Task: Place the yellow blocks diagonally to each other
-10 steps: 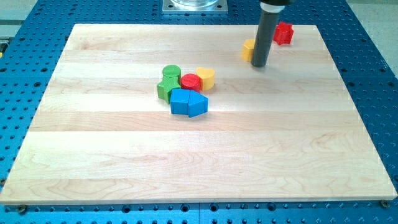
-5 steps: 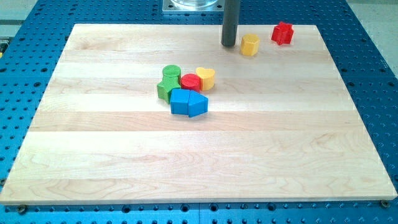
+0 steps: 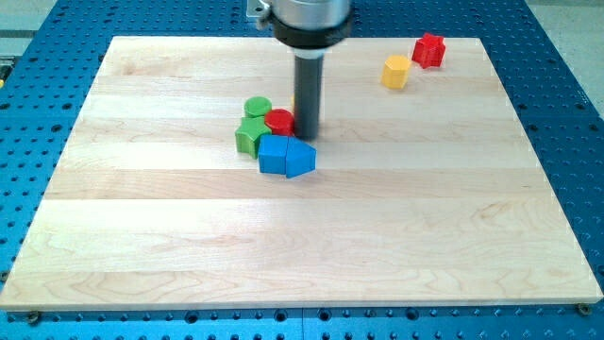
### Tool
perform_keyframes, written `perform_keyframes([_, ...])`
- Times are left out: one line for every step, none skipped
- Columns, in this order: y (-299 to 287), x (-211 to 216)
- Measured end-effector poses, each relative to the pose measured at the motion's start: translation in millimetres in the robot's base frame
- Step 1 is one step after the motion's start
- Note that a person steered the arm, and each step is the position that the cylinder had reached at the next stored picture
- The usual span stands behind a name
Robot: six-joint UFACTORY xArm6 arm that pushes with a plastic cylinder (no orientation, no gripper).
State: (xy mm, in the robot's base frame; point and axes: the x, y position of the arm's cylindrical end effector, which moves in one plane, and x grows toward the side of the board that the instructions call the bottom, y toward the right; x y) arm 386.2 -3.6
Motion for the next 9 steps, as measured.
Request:
perform_keyframes([30.5, -43.2])
perform_keyframes([-4.3, -29.9])
perform_keyframes([-11.6, -63.9])
perform_keyframes([-29.1, -82.5])
perform_keyframes([-22.8, -90.2])
perform_keyframes([30.1, -77.7])
perform_keyframes([29.7, -89.8])
perform_keyframes([52.5, -101.7])
perform_keyframes([63.8, -84.7])
